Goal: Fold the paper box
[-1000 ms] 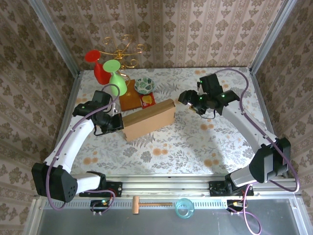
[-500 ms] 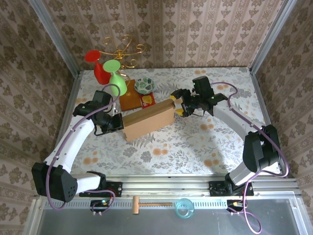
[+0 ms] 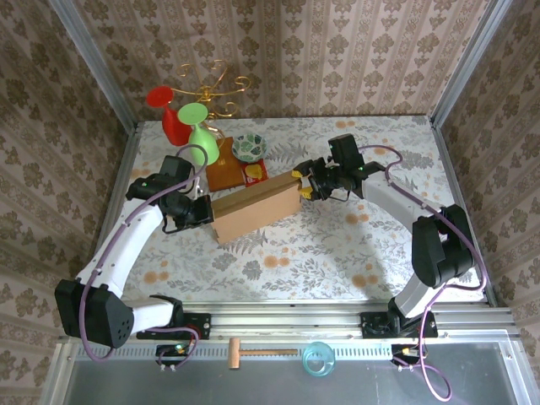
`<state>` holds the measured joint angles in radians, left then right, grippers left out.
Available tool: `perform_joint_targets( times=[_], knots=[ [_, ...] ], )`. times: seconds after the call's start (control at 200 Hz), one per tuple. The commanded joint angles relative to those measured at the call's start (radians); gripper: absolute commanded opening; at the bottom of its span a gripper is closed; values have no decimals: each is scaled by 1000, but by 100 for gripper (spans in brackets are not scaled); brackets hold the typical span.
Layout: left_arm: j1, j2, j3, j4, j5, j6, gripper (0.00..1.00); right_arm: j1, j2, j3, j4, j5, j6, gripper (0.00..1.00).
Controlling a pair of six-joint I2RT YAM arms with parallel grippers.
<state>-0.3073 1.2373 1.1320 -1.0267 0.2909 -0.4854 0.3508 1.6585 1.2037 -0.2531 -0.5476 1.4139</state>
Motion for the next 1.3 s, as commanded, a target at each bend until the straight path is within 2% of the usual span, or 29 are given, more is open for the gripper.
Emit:
perform_joint_targets(
  times=[0.0,0.095,0.18,0.27,0.38,0.535,0.735,0.985,1.14,1.29],
  knots=[
    [-1,-12,34,-42,2,-40,15,-6,21,-26,-20,-3,-9,51],
    [7,-49,60,-24,46,-96,32,-7,22,-32,-23,1,-11,47],
    [24,-87,77,7,96,-159,43,-7,23,-33,-26,5,-13,45],
    [81,-123,57,51,170,-228,51,-7,28,-33,-30,4,-16,44],
    [156,-134,7,88,238,-280,54,-7,33,-29,-30,2,-18,42],
    [197,-124,-45,126,263,-288,55,-7,35,-24,-32,0,-19,40],
    [218,-113,-112,158,246,-271,51,-8,35,-26,-36,0,-21,39],
    [238,-102,-219,244,248,-260,36,-8,36,-25,-43,-2,-27,37],
    [237,-101,-267,300,267,-275,22,-8,34,-26,-66,5,-44,34],
    [237,-114,-286,305,281,-279,15,-17,26,-33,-87,12,-67,31]
  ],
)
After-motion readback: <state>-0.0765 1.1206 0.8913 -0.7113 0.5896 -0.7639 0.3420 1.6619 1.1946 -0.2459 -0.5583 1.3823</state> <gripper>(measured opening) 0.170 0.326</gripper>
